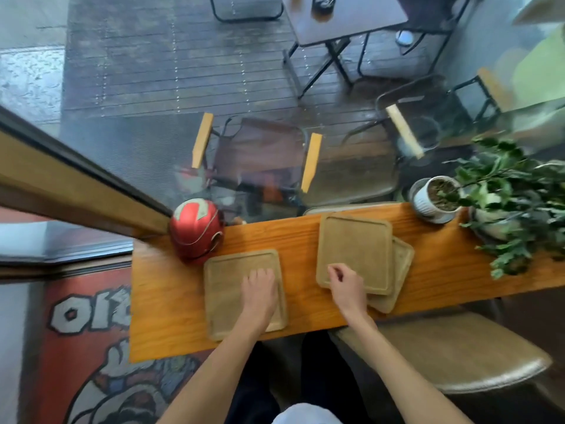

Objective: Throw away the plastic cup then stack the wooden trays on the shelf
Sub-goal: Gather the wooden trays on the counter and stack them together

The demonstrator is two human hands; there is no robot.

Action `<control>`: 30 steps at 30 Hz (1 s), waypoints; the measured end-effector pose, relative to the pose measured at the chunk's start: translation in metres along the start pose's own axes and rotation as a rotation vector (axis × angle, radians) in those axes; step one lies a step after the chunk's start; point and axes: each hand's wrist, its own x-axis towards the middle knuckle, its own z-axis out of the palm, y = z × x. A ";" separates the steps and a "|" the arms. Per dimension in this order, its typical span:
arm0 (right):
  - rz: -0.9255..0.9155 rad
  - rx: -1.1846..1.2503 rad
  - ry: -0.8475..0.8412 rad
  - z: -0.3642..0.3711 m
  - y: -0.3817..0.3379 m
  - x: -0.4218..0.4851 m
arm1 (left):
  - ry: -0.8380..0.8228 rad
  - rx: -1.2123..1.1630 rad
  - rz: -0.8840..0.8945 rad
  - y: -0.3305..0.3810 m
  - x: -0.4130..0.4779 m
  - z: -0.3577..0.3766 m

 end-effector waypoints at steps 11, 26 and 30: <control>0.404 0.040 -0.097 -0.091 0.087 0.106 | -0.044 -0.516 -0.223 0.112 0.080 0.004; 0.262 0.057 -0.088 -0.022 0.013 0.026 | 0.095 -0.676 -0.331 0.013 0.014 -0.004; 0.196 -0.009 -0.103 0.040 -0.013 -0.033 | 0.048 -0.565 -0.411 -0.058 -0.032 0.009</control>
